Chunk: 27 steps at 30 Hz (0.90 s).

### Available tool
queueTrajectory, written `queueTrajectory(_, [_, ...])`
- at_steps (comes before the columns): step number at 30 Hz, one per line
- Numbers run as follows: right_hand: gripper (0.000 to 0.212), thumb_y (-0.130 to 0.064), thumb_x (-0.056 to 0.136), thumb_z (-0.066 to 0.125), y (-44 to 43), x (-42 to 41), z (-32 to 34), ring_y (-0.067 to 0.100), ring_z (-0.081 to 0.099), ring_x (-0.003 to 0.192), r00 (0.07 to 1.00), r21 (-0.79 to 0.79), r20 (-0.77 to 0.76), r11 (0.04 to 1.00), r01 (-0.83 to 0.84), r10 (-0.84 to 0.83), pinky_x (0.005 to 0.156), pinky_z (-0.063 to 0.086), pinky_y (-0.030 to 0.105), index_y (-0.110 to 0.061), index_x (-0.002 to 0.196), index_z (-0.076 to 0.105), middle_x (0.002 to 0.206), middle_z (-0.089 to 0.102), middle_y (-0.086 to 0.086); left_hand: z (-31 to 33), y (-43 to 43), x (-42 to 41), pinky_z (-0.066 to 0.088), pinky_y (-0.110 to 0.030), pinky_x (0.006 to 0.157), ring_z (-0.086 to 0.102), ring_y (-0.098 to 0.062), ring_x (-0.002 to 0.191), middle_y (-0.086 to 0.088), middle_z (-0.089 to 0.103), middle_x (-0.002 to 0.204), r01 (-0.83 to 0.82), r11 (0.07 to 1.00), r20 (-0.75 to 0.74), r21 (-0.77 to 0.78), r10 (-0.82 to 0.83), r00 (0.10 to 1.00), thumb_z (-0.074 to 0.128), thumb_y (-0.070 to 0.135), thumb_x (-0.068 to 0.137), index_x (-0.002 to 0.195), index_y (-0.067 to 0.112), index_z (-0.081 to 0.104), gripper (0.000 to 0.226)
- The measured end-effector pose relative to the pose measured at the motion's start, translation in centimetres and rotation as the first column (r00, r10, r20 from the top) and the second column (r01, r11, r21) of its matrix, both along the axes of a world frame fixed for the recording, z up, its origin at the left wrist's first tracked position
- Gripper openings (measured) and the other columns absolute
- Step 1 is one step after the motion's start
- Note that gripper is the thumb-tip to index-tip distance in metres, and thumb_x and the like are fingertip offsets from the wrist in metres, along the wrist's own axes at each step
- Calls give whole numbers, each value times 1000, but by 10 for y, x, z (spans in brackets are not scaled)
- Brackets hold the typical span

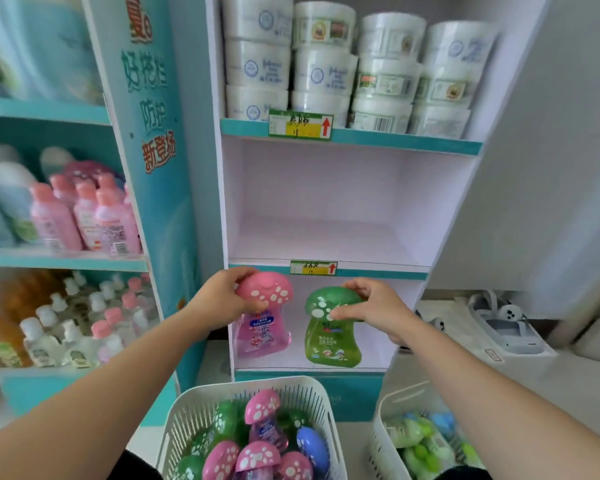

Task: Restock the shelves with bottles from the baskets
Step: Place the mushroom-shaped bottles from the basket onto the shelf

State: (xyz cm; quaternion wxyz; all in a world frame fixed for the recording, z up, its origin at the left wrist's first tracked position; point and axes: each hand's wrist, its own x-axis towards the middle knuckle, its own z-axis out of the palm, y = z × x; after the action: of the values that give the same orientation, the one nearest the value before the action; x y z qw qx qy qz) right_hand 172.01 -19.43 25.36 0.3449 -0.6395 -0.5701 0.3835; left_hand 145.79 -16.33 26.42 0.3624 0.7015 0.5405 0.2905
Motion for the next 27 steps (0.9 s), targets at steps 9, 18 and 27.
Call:
queueTrajectory(9, [52, -11, 63, 86, -4, 25, 53, 16, 64, 94, 985, 158, -141, 980, 117, -95, 72, 52, 22, -21, 108, 62, 102, 67, -1, 53, 10, 32, 46, -19, 67, 55, -2, 82, 7, 58, 101, -9, 991, 90, 132, -3, 996, 76, 17, 78, 127, 21, 53, 54])
queueTrajectory(18, [49, -11, 58, 89, 18, 48, 61, 20, 67, 93, 975, 173, -188, 973, 152, -118, 75, 55, 26, -15, 101, 63, 99, 70, 3, 87, 51, 80, 55, -36, 80, 59, -18, 100, 2, 57, 109, -31, 986, 175, 163, 2, 985, 73, 14, 81, 129, 20, 52, 53])
queueTrajectory(27, [49, -13, 60, 88, 50, 69, 77, 14, 66, 91, 977, 205, -198, 971, 125, -84, 73, 51, 20, -18, 102, 64, 98, 70, -3, 92, 110, 129, 54, -36, 82, 57, -19, 97, -3, 58, 117, -13, 977, 172, 213, -24, 985, 74, 10, 79, 132, 19, 51, 58])
